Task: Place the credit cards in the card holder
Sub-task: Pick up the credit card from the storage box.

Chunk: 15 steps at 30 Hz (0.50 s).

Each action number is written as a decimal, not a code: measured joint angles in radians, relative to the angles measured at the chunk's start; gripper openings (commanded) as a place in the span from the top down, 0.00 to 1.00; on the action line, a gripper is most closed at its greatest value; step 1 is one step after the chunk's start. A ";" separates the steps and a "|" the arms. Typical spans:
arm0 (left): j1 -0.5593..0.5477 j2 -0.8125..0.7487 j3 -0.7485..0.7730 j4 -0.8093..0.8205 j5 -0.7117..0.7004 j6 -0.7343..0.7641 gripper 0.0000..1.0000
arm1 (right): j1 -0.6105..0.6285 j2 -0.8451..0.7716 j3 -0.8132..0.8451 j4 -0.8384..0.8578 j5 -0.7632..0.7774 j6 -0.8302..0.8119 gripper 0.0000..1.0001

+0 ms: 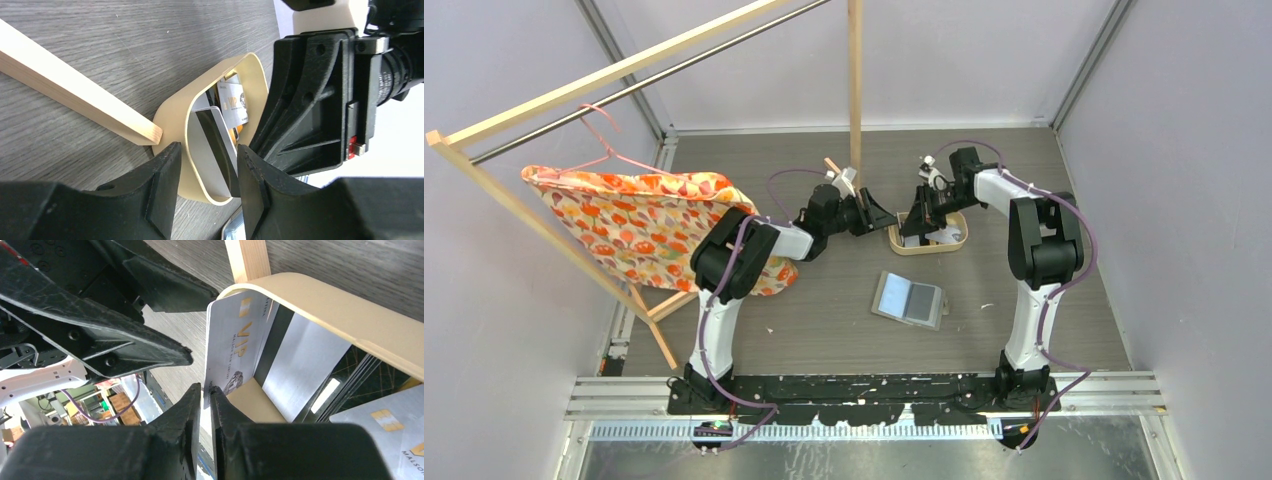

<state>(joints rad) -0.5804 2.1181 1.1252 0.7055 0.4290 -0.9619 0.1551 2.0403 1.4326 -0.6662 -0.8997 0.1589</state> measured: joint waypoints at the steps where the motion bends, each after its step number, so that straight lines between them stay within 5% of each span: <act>1: 0.000 0.000 0.000 0.005 0.001 0.000 0.54 | 0.000 0.003 0.000 0.001 0.000 0.000 0.81; 15: 0.000 -0.002 0.000 0.041 0.002 0.000 0.54 | -0.008 0.046 -0.002 0.045 -0.077 0.052 0.79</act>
<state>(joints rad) -0.5804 2.1159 1.1252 0.7467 0.4309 -0.9619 0.1467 2.0865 1.4311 -0.6212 -0.9768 0.2111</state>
